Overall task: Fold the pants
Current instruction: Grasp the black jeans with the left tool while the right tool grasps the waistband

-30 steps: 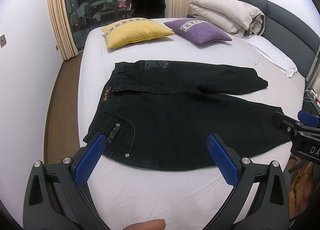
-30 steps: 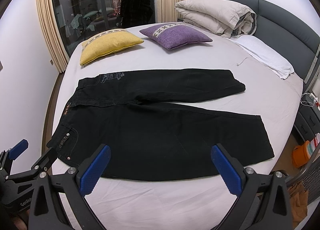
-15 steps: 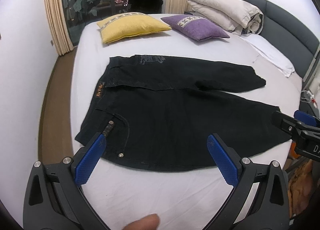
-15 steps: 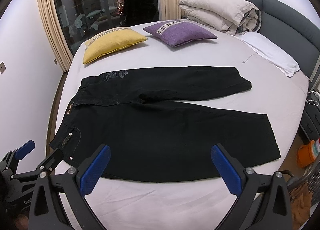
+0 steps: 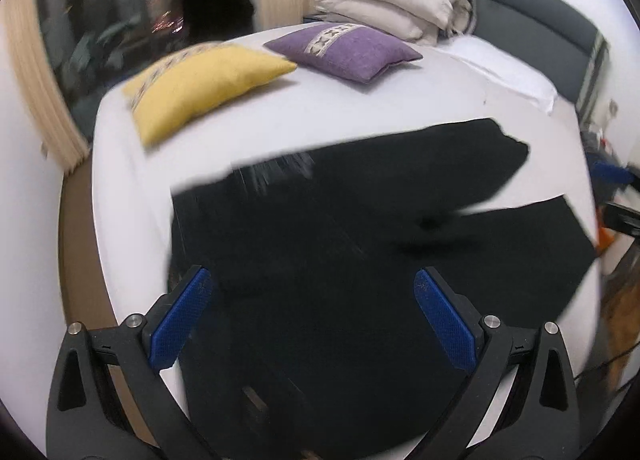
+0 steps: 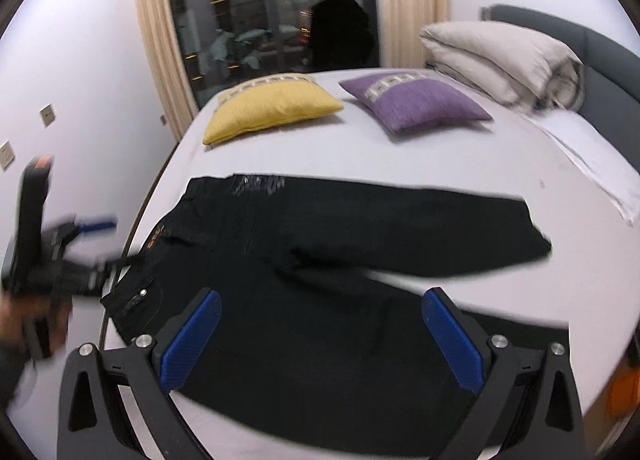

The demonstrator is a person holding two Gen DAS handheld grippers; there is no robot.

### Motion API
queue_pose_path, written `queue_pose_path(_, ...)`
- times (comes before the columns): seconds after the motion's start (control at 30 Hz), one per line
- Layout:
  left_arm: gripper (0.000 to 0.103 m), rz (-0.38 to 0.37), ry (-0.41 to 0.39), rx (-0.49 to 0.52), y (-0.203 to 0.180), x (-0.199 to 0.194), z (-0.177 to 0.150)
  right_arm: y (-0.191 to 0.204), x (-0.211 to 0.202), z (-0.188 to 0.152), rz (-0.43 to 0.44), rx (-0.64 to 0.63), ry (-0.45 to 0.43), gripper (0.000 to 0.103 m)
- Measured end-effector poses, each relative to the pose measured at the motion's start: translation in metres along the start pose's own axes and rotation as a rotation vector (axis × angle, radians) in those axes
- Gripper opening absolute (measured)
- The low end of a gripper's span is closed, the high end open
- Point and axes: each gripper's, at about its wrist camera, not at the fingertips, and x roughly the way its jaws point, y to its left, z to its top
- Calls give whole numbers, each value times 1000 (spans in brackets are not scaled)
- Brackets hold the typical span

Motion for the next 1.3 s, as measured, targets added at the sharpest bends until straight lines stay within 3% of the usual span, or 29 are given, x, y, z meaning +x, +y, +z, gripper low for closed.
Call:
queue_pose_path(0.1, 103, -9, 41, 101, 39, 54, 45, -9, 22, 19, 47, -97, -11, 102)
queue_pose_path(0.27, 101, -144, 215, 166, 93, 148, 94, -29, 66, 49, 169, -206, -1, 93)
queue_pose_path(0.37, 86, -220, 280, 143, 120, 195, 112, -39, 92, 62, 203, -228, 12, 84)
queue_pose_path(0.53, 66, -296, 352, 149, 132, 247, 125, -53, 137, 72, 282, -250, 47, 74)
queue_pose_path(0.7, 64, -319, 425, 214, 125, 278, 124, -59, 168, 79, 334, -260, 73, 68)
queue_pose_path(0.8, 53, -315, 467, 241, 123, 294, 122, -62, 178, 84, 354, -266, 79, 66)
queue_pose_path(0.87, 39, -306, 470, 253, 122, 297, 122, -63, 185, 88, 368, -266, 88, 63)
queue_pose_path(0.9, 23, -293, 463, 257, 123, 298, 123, -63, 189, 91, 372, -272, 94, 62)
queue_pose_path(0.93, 17, -292, 458, 251, 124, 297, 124, -63, 192, 93, 371, -277, 97, 62)
queue_pose_path(1.13, 8, -245, 371, 311, 111, 273, 125, -53, 218, 116, 380, -330, 139, 59)
queue_pose_path(1.3, 8, -225, 239, 325, 110, 236, 130, -38, 252, 134, 375, -426, 210, 48)
